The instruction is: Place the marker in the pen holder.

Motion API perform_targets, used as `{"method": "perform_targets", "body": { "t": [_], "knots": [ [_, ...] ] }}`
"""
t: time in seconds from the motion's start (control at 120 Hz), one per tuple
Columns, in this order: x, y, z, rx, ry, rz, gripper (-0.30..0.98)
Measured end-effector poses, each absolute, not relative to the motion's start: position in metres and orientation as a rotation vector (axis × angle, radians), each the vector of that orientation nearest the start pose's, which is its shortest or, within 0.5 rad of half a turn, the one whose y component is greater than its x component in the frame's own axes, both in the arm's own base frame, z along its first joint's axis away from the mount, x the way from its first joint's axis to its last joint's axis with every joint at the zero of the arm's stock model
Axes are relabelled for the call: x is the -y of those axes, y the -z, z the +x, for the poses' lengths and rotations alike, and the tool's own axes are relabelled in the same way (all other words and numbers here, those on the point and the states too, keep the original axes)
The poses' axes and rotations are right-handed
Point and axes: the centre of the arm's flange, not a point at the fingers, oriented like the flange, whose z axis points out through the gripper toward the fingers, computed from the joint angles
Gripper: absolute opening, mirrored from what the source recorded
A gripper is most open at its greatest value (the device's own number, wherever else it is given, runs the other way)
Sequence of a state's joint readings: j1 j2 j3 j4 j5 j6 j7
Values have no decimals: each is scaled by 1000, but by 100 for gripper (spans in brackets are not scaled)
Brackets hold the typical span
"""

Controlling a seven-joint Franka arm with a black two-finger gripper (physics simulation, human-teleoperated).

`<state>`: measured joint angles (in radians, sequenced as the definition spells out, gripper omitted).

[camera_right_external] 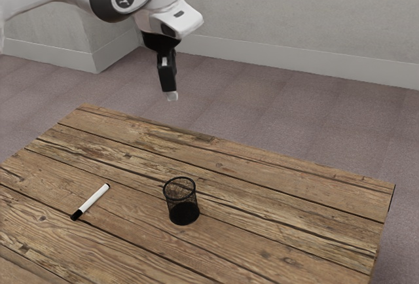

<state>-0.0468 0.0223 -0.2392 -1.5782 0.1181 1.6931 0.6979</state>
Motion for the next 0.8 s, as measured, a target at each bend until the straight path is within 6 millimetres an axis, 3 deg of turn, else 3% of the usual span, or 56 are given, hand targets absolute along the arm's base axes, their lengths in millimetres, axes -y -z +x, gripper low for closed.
{"method": "perform_targets", "body": {
  "t": [0.125,0.242,0.308,0.425,0.475,0.725,0.8],
  "knots": [
    [172,-617,544,-1510,58,-2610,68],
    [160,-603,550,-1500,1,-2632,68],
    [123,-570,563,-1435,-104,-2694,68],
    [-14,-494,571,-1150,-333,-2890,68],
    [-52,-465,565,-1068,-401,-2944,69],
    [-88,-337,526,-1027,-628,-3026,69],
    [-88,-312,514,-1033,-641,-3035,69]
  ]
}}
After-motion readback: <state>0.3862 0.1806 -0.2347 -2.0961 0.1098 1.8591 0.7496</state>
